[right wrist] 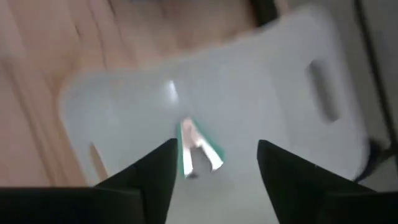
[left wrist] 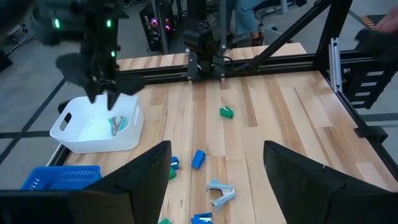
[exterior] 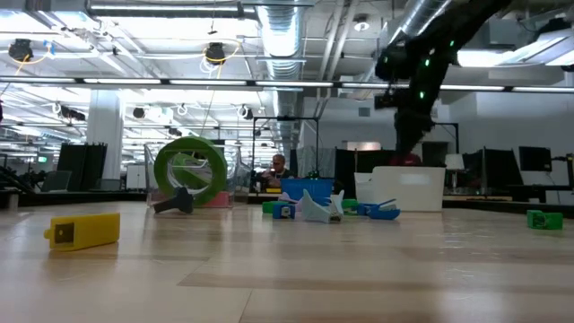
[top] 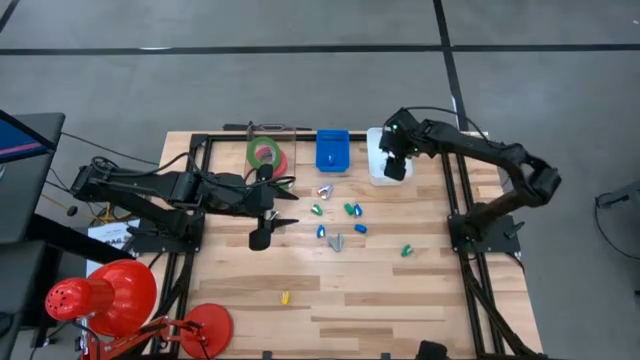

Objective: Pick and place Stapler, Stapler remover, tape
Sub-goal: Put the blue stapler into the blue bin

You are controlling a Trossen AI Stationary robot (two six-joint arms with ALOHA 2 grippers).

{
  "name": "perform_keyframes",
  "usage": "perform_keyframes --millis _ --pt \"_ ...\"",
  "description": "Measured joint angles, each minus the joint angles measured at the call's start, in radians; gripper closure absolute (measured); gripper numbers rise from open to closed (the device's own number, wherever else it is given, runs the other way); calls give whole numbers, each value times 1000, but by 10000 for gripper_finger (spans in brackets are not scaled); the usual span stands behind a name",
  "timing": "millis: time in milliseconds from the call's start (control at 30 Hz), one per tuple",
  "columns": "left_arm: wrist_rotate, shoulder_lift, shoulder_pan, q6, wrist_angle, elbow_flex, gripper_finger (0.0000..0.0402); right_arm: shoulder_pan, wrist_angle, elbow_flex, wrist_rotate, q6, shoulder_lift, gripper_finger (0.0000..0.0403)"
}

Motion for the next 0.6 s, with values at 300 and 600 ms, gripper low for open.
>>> perform_keyframes --millis 300,600 --pt "0 0 23 -7 5 0 156 80 3 32 -235 43 -183 163" --pt "0 0 62 -8 5 0 156 244 -16 32 -342 84 -224 163"
